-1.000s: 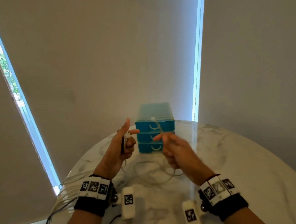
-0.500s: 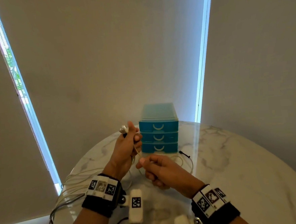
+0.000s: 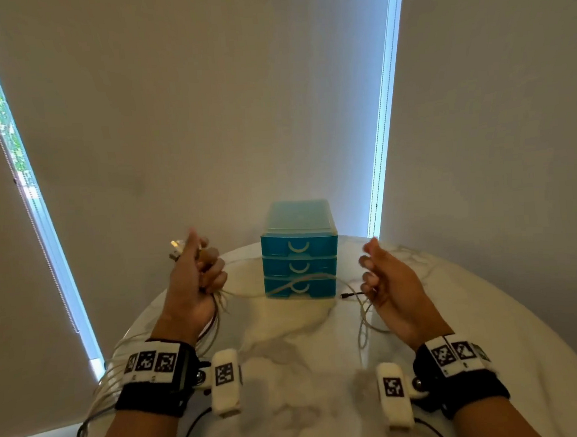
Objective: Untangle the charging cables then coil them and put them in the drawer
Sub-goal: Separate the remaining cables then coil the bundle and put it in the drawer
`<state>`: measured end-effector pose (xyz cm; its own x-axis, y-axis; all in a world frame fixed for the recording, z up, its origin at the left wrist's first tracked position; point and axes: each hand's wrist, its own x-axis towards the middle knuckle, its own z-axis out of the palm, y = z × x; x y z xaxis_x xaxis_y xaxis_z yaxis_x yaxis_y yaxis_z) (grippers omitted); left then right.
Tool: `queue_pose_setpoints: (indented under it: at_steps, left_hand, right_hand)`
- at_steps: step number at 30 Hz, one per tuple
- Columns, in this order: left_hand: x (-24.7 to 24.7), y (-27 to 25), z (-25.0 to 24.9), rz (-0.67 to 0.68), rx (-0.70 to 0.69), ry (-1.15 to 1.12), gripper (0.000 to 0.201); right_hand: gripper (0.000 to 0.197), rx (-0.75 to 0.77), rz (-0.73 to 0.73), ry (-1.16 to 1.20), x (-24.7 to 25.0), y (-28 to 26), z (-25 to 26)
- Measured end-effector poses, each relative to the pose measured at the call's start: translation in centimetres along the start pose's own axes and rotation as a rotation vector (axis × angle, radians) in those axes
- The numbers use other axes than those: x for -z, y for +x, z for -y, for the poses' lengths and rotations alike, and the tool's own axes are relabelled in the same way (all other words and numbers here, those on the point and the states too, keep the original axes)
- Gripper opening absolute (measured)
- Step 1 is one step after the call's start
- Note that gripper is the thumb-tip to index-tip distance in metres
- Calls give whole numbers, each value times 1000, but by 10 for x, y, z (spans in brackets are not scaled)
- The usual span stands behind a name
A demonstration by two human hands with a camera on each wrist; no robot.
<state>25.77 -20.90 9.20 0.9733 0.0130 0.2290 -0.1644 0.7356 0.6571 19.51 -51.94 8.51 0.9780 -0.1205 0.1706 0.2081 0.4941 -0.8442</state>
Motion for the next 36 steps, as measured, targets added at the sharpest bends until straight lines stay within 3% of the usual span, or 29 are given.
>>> queue_pose_setpoints:
  at_steps: [3,6,9,11,13,15,18,21,23,28,32,34,36]
  left_hand:
    - [-21,-11,12,-30,17,277,36]
    - [-32,-17,19,-91,-35,370,44]
    - [-28,-17,15,-170,-86,320,42]
    - [-25,-16,13,-187,-96,306,35]
    - [-25,-16,15,-169,-92,355,31]
    - [-27,-17,19,-160,-91,425,29]
    - [-26,-17,21,-183,-124,480,28]
    - [-21,-15,19,-215,-153,460,28]
    - [-19,-13,18,-204,-134,480,26]
    - [-27,-25,29,94,48,847,27]
    - [-32,-31,41,320,246,1181,44]
    - [-33,-32,41,346,269,1173,42]
    - [-32,-31,37,339,203,1054,37]
  right_hand:
    - [44,-72,172,-470,-20,-10,-12]
    - [54,-133,461,-997,-35,-19,-24]
    - [38,-164,640,-1228,-28,-17,-26]
    - [17,-142,622,-1144,-22,-14,-25]
    - [14,-82,471,-1054,-20,-11,-24]
    - [26,25,302,-1169,-18,-7,-22]
    - [44,-7,301,-1403,-9,-6,-23]
    - [37,-127,223,-1167,2,-3,-26]
    - [28,-104,139,-1012,2,-2,-24]
    - [27,-54,234,-875,-22,-10,-22]
    - [27,-22,258,-855,-34,-12,-24]
    - [21,-40,234,-838,-33,-11,-22]
    - [12,-63,198,-796,-30,-11,-21]
